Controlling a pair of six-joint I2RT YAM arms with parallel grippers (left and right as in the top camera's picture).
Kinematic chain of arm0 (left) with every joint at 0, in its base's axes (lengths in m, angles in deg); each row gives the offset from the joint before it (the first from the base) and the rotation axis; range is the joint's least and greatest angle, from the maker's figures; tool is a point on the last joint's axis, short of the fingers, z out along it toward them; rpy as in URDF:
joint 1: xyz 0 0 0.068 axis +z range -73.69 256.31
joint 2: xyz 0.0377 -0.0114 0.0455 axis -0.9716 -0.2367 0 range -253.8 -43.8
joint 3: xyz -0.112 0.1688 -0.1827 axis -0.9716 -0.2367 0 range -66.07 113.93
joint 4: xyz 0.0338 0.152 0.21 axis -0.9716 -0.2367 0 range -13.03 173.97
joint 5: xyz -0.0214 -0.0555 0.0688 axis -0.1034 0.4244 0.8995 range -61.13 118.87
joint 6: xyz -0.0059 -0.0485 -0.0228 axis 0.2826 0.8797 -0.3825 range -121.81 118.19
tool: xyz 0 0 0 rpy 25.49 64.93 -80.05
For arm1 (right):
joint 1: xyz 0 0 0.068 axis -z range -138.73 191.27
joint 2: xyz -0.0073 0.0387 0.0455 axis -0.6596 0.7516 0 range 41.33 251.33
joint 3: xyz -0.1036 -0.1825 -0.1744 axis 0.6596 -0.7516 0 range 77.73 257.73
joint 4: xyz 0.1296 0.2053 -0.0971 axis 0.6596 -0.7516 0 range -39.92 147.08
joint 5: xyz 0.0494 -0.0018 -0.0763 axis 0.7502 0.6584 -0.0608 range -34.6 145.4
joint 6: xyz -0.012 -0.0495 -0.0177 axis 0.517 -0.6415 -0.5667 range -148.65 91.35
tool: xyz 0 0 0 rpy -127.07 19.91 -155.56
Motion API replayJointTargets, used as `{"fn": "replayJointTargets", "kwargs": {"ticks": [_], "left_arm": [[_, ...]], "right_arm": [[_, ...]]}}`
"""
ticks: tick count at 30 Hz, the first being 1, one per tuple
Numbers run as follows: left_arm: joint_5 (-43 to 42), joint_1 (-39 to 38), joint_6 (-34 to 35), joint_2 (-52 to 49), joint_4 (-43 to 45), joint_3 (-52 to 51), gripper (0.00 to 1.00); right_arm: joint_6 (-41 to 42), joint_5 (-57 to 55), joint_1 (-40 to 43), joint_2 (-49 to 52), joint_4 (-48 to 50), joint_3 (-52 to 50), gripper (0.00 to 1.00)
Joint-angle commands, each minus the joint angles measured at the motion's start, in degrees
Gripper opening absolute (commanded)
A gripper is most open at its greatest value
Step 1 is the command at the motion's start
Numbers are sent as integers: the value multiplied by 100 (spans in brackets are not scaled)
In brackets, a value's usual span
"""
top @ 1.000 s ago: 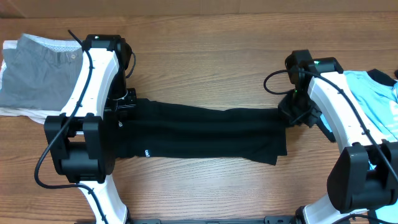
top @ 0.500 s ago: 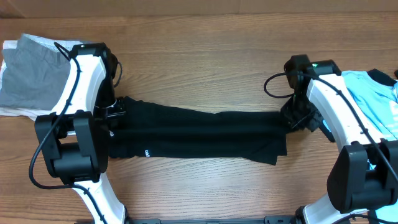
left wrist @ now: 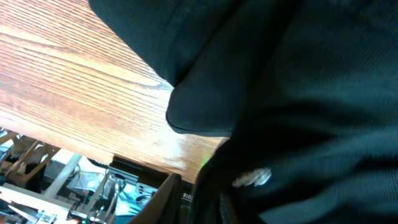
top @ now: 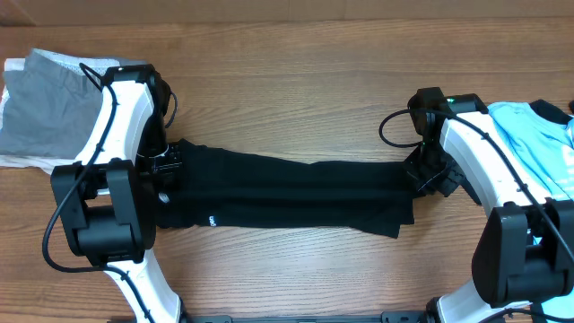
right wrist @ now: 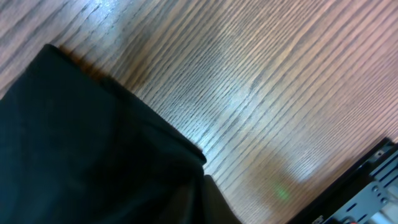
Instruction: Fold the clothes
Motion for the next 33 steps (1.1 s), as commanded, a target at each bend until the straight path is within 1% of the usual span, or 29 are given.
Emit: {"fn": "replayJointTargets", "kwargs": {"ticks": [1,2,3,4,5,8,11,14,15,17,19,21,23,25,26,28,29,31,33], "left_arm": [[144,20,48,11,-17,-35,25],[142,20,48,11,-17,-35,33],[144,20,48,11,-17,-35,53],[144,20,48,11,-15,-35,54],[144,20,46,11,-13,-35,55],[144,20,48,11,-13,-35,59],[142,20,48,11,11,-35,58],[120,9,48,11,59,-11,48],[111,0,48,11,74,13,48],[68,-11,46,11,76,190,44],[-118,-13,31,11,46,402,45],[-415,-13,-103,13,20,640,47],[-758,-20,-256,13,15,826,51],[-1082,-20,-332,13,66,916,62],[-1241,-17,-341,13,116,922,71],[-1473,-20,-334,13,225,920,100],[-1635,-20,-315,13,350,920,100],[-1805,-17,-317,13,474,920,100],[-1908,-17,-315,13,549,920,100]], "right_arm": [[-229,0,7,-133,42,-42,31],[-302,-2,7,-133,48,-42,47],[-391,2,7,-133,57,-42,73],[-442,0,7,-133,59,-42,83],[-450,-4,7,-133,59,-42,89],[-450,-2,7,-133,94,-42,100],[-533,-9,22,-133,225,-39,100],[-575,-24,118,-133,424,-7,100],[-579,-26,184,-136,511,28,100],[-715,-13,407,-136,680,153,100],[-986,48,647,-136,800,232,100],[-1473,245,929,-133,955,232,100],[-2026,568,1239,-122,1032,232,100],[-2422,1300,1565,-122,1082,229,100],[-2710,1672,1711,-122,1126,223,100],[-3342,2465,2013,-122,1252,173,100],[-3836,3143,2245,-120,1362,90,100],[-4382,3871,2485,-120,1486,-83,100],[-4732,4301,2669,-116,1637,-321,100]]}}
